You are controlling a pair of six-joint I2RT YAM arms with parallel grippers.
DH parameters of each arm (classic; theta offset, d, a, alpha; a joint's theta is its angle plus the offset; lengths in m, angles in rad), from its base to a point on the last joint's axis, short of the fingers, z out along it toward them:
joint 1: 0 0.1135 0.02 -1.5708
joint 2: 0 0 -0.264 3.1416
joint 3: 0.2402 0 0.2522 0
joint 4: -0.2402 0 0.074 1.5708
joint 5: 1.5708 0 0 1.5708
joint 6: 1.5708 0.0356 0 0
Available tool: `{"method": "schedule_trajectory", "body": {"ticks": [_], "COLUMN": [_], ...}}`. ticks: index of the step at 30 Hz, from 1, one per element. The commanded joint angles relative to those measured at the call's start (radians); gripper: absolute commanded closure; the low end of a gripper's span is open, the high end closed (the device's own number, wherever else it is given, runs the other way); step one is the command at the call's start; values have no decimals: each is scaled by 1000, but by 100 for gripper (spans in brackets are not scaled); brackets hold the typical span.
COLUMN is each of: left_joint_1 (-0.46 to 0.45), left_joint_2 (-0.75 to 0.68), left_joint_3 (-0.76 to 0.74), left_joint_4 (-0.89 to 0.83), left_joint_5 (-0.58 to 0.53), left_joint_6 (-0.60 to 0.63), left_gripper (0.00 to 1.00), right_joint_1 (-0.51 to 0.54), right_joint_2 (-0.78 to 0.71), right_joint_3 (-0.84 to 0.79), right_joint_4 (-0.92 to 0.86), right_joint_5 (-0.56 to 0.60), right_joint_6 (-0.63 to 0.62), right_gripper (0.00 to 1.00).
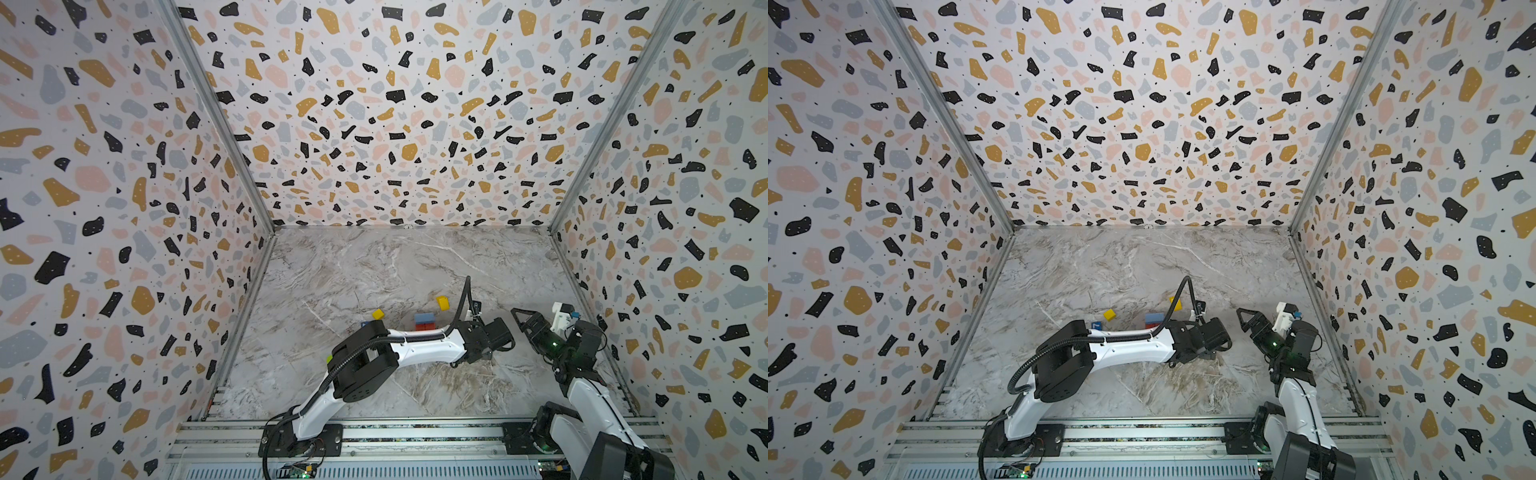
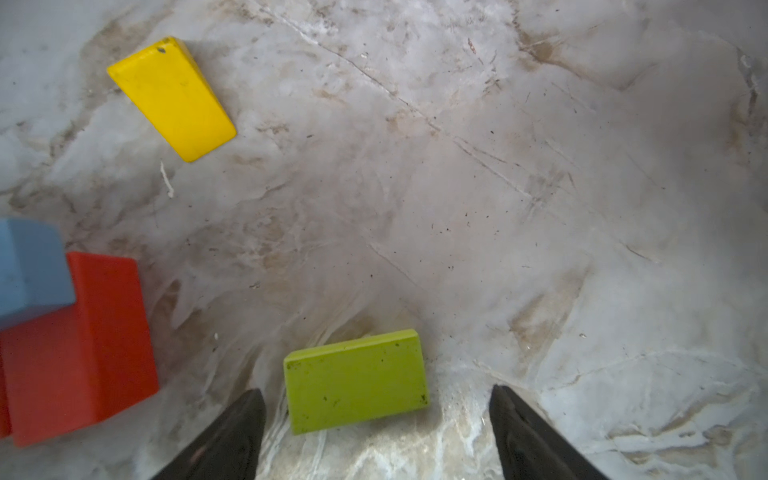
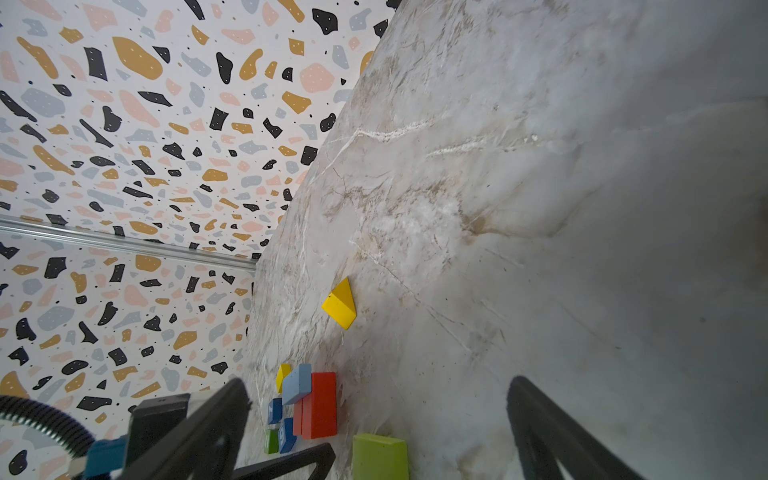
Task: Build the wood block tower
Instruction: 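Lower the left gripper over the lime green block and close on it, then lift and carry the lime green block with the left gripper above the light blue block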
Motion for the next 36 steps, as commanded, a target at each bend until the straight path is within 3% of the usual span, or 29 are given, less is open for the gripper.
{"method": "schedule_trajectory", "body": {"ticks": [1, 36], "left_joint_1": [6, 26], "left_joint_2": [24, 74], "left_joint_3": [-15, -14], "left_joint_4": [25, 45], "left_joint_5": [10, 27], "left_joint_6": [-25, -26], "left_gripper": [14, 33], "right_joint_1": [-4, -6], "right_joint_2": [-11, -5], "right_joint_3": [-3, -3], "right_joint_4": [14, 9], "right_joint_5": [-19, -25], "right_joint_6": [2, -11], "right_gripper": [2, 2]}}
